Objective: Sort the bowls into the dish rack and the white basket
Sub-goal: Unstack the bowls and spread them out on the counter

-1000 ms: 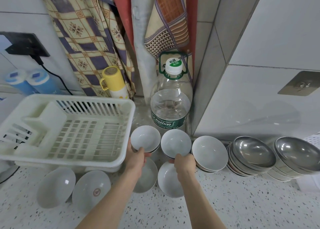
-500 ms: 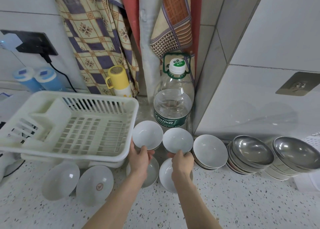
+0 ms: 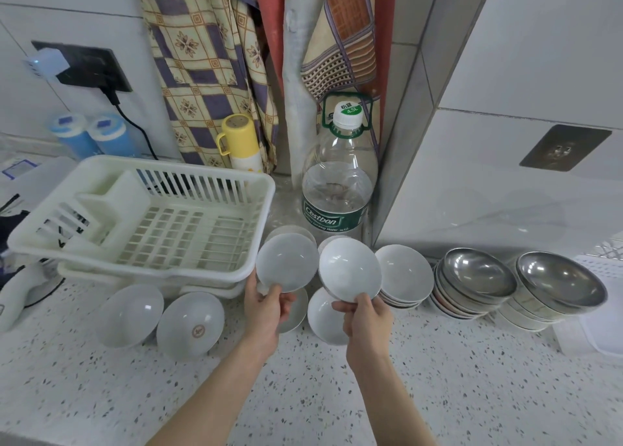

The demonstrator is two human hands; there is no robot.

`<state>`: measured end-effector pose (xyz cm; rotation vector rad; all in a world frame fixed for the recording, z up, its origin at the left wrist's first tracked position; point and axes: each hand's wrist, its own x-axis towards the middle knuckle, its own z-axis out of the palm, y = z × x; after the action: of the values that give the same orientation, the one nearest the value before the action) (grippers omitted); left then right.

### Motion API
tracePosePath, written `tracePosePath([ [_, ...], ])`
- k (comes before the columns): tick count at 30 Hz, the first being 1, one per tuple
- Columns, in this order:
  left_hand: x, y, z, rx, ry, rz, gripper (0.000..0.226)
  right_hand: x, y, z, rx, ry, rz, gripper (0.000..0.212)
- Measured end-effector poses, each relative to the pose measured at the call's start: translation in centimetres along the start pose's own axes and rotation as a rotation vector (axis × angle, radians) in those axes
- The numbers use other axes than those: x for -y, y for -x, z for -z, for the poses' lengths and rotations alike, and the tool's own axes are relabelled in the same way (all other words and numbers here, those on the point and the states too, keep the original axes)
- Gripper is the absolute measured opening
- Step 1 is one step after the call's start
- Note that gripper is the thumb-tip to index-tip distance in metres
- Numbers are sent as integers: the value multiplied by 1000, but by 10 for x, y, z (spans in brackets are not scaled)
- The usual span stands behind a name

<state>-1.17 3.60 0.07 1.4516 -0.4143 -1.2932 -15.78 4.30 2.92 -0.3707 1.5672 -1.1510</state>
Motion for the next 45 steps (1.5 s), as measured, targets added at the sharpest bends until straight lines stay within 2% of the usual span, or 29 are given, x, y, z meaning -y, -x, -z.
tracePosePath([
  [8,16,59,67,143,-122,20,64,-28,50,46,-14,-10,72,18],
  [18,48,91,143,162,-259,121,66,-105,100,68,-63,157,18,25],
  [29,62,89,160,188,-263,142,64,-134,101,81,-42,383,31,30],
  [35,67,80,157,182,-270,126,65,-135,89,80,-17,409,51,37],
  [45,75,72,153,177,-301,122,67,-136,83,81,29,340,18,37],
])
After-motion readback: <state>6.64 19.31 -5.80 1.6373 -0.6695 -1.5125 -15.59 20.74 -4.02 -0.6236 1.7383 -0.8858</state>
